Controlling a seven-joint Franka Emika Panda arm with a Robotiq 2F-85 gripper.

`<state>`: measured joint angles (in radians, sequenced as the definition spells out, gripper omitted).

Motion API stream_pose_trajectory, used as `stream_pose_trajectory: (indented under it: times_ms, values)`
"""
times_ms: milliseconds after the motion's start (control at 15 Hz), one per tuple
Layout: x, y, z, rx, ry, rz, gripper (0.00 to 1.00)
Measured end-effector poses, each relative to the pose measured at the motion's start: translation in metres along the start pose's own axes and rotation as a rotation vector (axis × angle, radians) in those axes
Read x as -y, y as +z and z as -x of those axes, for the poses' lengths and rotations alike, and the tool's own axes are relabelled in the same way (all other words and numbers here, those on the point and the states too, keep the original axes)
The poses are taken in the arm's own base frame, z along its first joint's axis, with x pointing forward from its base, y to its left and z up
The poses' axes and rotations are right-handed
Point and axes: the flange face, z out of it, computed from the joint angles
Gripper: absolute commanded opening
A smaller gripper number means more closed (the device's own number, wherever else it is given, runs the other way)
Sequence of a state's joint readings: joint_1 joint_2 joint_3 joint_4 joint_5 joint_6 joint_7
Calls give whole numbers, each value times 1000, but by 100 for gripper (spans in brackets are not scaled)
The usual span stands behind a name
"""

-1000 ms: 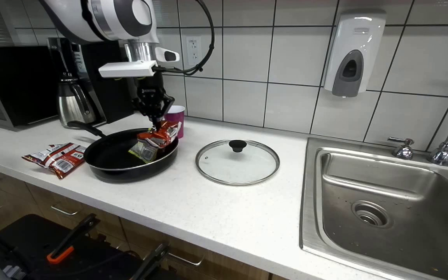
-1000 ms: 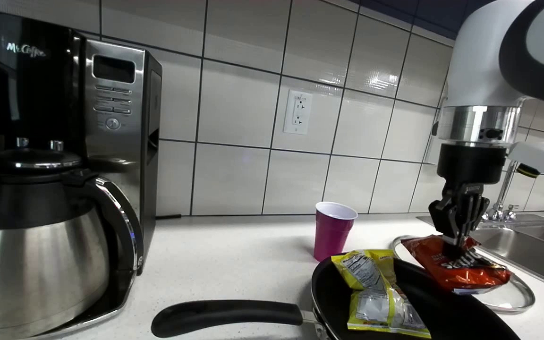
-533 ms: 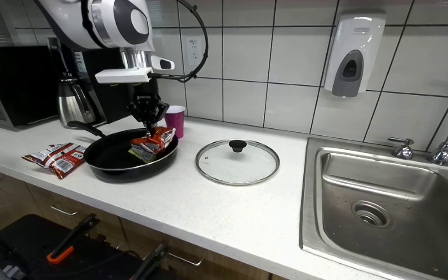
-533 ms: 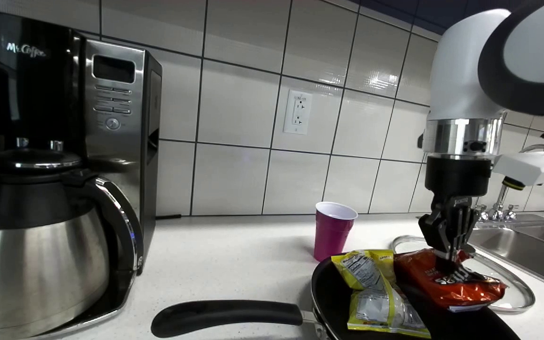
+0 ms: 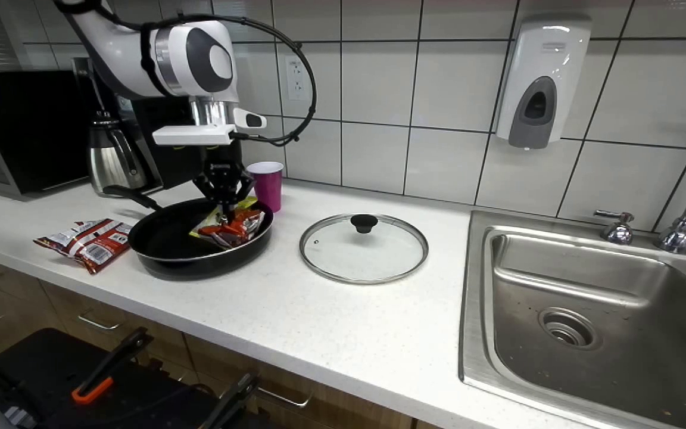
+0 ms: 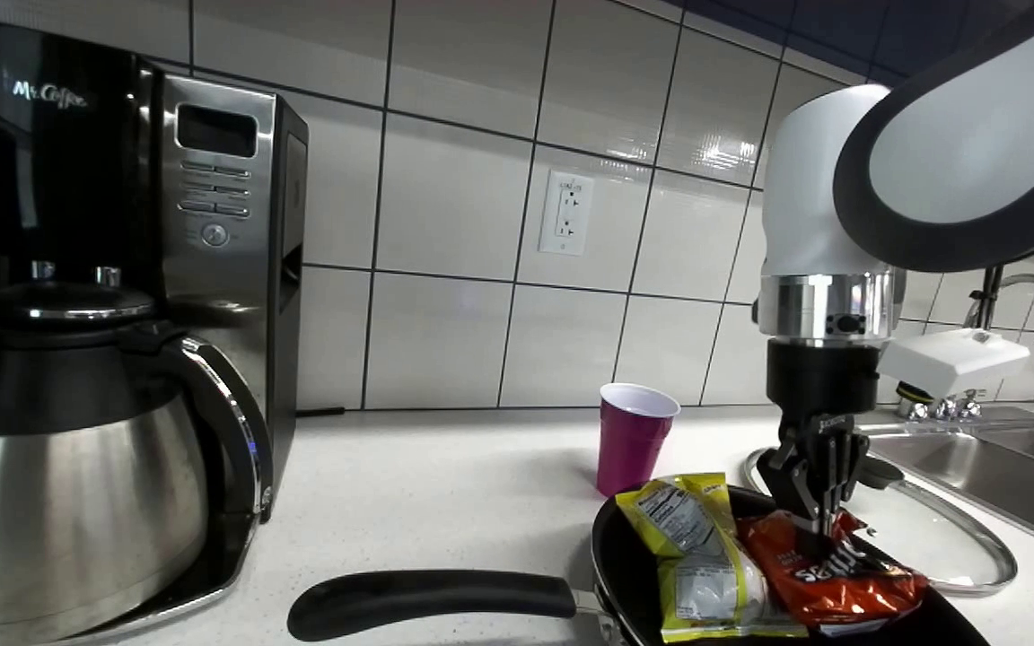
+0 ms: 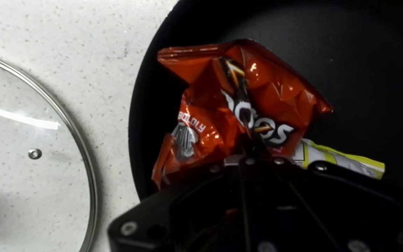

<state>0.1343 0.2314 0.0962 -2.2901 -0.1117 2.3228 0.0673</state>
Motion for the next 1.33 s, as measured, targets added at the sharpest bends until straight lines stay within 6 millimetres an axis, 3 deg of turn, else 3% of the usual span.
stream_pose_trajectory:
  times_ms: [400, 1000, 1067, 1133, 1333]
  values:
    - [-1, 15, -11, 44, 3, -3, 0]
    - [-16, 15, -23, 47, 31, -3, 0]
    - [-16, 15, -23, 50, 31, -3, 26]
    - [-16, 16, -24, 53, 31, -3, 28]
    - [-16, 15, -26, 57, 31, -2, 48]
